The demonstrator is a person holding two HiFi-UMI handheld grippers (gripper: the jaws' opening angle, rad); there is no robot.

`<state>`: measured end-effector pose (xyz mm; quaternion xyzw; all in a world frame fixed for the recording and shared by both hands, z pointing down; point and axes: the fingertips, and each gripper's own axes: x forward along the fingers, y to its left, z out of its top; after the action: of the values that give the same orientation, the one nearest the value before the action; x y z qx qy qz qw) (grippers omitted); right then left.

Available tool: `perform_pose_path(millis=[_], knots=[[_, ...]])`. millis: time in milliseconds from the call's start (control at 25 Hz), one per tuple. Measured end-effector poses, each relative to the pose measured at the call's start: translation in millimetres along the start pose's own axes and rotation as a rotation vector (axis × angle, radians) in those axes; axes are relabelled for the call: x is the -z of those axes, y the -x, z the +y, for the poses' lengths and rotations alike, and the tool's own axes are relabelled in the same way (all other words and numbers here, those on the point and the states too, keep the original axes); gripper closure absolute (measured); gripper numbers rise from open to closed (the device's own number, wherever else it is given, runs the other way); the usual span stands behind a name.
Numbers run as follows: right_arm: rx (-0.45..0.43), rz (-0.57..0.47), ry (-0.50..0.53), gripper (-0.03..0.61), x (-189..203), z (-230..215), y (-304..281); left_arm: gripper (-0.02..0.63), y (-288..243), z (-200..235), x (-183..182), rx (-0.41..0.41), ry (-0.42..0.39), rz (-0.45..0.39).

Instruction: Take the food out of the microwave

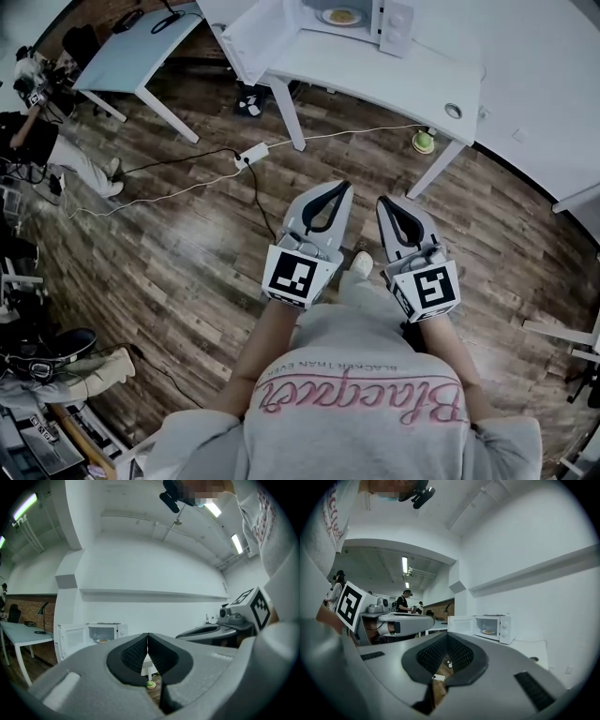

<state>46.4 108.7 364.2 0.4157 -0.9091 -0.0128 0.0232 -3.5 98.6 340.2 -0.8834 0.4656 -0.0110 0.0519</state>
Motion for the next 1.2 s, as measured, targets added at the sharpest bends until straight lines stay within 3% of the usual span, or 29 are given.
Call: perform_pose_path(millis=[600,1200], knots=[[-0.084,-0.023,-0.011,0.569,-12,-92,-89,0.609,-126,49,2,-0.018,-0.021,0.007],[-0.12,-0.019,0.002,0.568,-9,-130,-140,0.609,-172,94,8,-0.076,-0.01,-0.015]])
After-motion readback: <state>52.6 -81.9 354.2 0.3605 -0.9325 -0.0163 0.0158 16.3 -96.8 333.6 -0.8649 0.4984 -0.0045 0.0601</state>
